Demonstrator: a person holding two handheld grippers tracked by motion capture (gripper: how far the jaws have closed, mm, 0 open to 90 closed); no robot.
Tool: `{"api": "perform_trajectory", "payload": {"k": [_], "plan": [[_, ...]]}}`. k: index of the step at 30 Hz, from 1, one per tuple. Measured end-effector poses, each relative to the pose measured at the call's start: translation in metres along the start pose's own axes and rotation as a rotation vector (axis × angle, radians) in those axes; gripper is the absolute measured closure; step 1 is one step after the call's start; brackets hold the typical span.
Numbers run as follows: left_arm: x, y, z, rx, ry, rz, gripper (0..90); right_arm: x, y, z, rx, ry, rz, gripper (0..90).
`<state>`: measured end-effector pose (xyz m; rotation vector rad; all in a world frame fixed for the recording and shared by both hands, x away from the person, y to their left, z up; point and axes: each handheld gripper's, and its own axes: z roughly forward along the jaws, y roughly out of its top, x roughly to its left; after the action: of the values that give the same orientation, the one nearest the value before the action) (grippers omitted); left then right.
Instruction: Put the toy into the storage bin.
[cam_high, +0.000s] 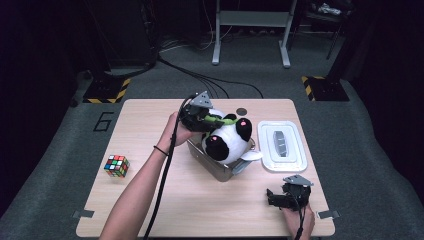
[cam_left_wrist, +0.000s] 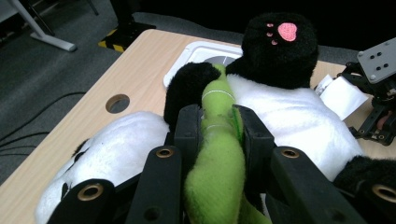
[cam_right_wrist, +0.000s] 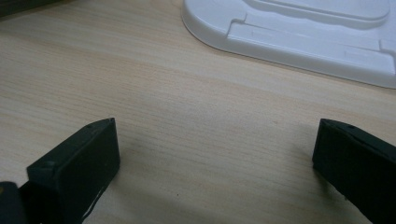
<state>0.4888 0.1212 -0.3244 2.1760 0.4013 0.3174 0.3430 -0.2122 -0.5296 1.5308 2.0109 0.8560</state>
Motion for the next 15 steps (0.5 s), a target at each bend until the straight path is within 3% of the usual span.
{"api": "perform_trajectory", "payload": {"k": [7,12,15], "plan": [[-0.0016,-0.0024,0.0034,0.008,0.030,0.018,73.3,0.0000,0.0000,0.0000,0.000,0.000,0.000,0.0],[-0.0069,-0.0004,0.0073,0.044,0.053,0.060,73.1,0.0000,0.0000,0.0000,0.000,0.000,0.000,0.0],[-0.0080,-0.0012,0.0093,0.046,0.052,0.044,72.9,0.0000,0.0000,0.0000,0.000,0.000,0.000,0.0]]}}
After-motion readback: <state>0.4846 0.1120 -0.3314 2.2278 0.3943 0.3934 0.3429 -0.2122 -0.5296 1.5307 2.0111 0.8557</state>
